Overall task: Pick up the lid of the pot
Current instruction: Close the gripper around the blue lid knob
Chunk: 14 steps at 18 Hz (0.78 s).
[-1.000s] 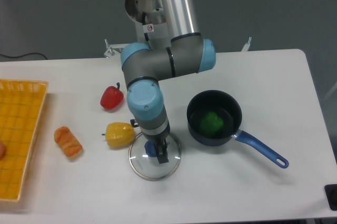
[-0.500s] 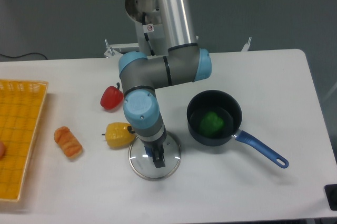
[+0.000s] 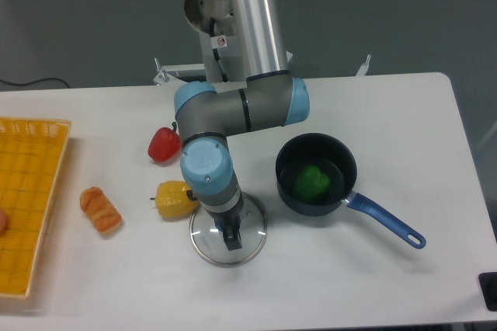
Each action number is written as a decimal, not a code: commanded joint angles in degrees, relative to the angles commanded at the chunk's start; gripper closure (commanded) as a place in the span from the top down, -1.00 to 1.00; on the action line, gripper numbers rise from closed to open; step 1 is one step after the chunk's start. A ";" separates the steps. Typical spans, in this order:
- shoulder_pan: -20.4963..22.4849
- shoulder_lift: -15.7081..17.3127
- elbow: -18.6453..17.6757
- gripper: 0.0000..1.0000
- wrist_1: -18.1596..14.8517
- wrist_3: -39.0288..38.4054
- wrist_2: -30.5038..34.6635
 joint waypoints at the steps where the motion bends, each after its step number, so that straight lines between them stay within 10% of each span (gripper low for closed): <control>1: 0.00 0.00 0.00 0.98 0.00 0.00 0.00; 14: -0.70 -0.53 0.18 0.98 0.00 -4.75 -0.26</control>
